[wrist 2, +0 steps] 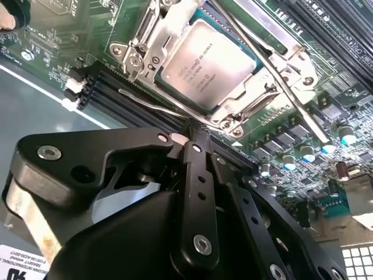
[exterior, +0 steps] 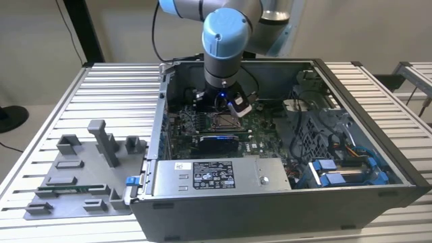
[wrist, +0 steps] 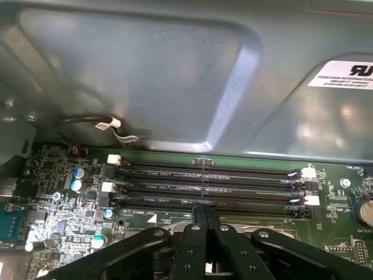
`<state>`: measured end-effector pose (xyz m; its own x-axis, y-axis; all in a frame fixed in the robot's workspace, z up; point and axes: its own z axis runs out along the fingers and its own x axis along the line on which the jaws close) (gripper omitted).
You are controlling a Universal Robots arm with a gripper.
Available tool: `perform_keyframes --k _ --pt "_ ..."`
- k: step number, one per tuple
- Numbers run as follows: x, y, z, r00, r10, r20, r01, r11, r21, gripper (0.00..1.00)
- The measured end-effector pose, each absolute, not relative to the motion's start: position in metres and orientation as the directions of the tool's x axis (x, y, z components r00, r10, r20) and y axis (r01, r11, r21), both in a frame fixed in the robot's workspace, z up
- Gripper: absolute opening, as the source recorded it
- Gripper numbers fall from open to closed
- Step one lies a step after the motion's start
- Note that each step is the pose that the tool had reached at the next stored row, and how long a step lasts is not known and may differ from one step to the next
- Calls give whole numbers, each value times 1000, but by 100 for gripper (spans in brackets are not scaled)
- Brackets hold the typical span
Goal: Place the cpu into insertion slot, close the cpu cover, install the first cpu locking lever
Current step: 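Install the first cpu locking lever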
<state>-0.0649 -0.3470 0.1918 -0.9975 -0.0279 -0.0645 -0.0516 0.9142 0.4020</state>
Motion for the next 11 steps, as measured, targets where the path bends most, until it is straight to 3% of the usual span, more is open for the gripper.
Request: perform_keyframes --k 11 --pt "-59 -347 191 -998 -29 -65 -52 914 402 0"
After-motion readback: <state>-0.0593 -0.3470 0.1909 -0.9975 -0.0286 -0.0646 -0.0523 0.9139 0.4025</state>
